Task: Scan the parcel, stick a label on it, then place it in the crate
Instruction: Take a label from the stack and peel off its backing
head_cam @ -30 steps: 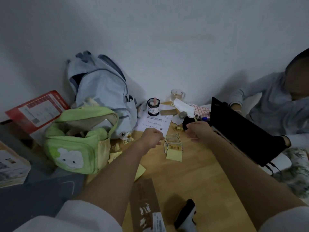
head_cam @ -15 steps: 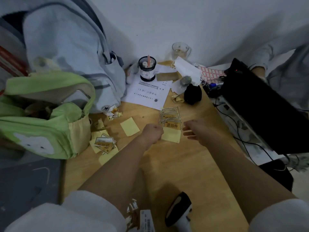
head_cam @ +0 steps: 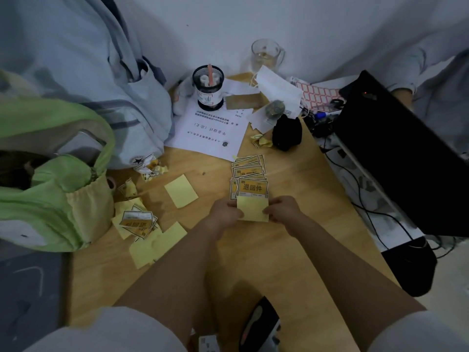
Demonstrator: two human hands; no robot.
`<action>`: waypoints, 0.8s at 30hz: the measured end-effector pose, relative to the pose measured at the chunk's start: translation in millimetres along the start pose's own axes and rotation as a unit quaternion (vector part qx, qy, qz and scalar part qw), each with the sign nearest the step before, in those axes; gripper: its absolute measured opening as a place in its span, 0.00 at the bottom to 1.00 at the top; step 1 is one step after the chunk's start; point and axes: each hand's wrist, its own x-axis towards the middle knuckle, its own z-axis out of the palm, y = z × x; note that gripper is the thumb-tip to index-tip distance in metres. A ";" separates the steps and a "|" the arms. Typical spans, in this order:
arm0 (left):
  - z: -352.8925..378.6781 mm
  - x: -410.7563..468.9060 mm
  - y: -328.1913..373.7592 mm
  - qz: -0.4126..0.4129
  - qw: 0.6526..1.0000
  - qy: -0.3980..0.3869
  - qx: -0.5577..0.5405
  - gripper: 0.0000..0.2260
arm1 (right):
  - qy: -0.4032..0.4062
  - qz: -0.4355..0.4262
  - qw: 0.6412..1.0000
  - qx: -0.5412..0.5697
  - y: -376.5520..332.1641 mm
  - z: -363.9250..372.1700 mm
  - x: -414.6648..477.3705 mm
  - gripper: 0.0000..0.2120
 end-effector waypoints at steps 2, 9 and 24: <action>-3.0 -5.6 -0.7 0.008 1.000 -0.013 0.006 0.18 | -0.012 -0.003 1.000 0.000 0.3 -1.1 -2.4 0.09; -22.1 -33.7 12.3 0.065 0.997 0.030 0.004 0.14 | -0.027 -0.036 0.998 0.039 -22.8 -1.6 -37.1 0.09; -63.9 -160.9 36.1 0.243 0.958 0.085 -0.124 0.15 | -0.038 -0.193 0.972 0.125 -59.3 1.3 -160.2 0.07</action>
